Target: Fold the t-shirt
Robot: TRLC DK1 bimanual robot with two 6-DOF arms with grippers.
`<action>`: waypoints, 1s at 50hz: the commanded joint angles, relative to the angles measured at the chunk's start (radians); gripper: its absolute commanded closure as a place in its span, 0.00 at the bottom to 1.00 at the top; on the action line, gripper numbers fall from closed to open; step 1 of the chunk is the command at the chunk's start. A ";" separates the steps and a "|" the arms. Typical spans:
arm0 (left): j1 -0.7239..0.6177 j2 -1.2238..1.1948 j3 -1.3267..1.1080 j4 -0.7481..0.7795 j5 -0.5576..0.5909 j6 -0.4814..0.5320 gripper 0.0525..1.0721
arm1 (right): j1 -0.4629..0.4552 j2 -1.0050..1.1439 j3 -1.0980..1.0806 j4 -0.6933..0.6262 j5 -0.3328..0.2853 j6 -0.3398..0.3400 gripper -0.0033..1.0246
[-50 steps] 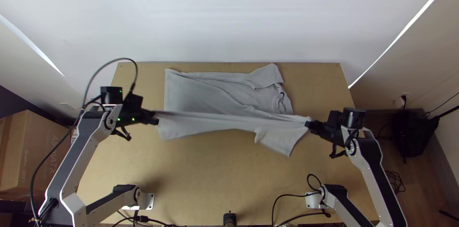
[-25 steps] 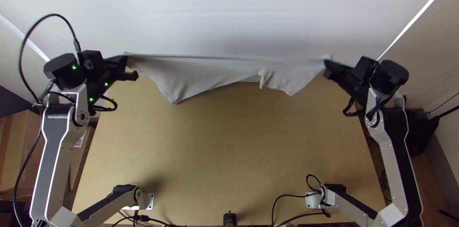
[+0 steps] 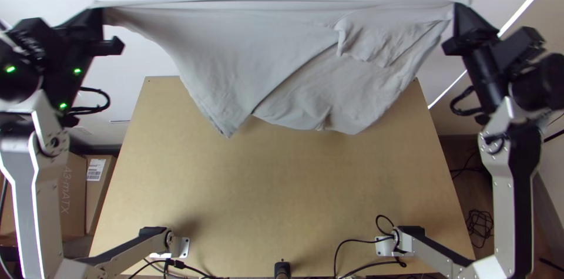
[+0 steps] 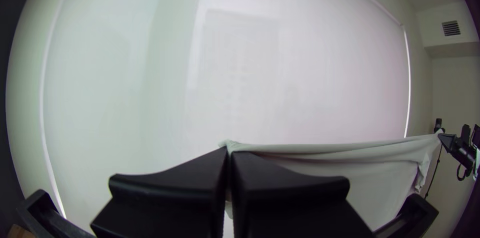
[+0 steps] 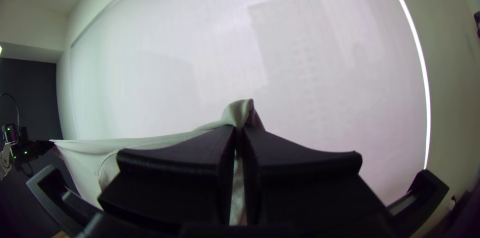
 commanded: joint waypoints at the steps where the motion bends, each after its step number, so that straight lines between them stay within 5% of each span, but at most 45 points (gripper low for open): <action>1: 0.027 -0.106 0.064 0.037 -0.061 -0.026 0.98 | 0.007 -0.145 0.052 0.037 0.062 0.004 0.97; 15: 0.021 -0.307 0.106 0.023 -0.056 -0.020 0.98 | 0.049 -0.401 0.052 -0.040 0.060 0.050 0.97; 30: 0.012 -0.398 0.064 -0.109 -0.053 -0.065 0.98 | 0.049 -0.438 0.098 -0.151 0.033 0.107 0.97; 41: 0.001 -0.485 -0.227 -0.118 -0.036 -0.074 0.98 | 0.055 -0.418 -0.051 -0.221 -0.024 0.225 0.97; 50: -0.002 -0.585 -0.601 -0.095 0.013 -0.072 0.98 | 0.161 -0.465 -0.398 -0.244 -0.033 0.232 0.97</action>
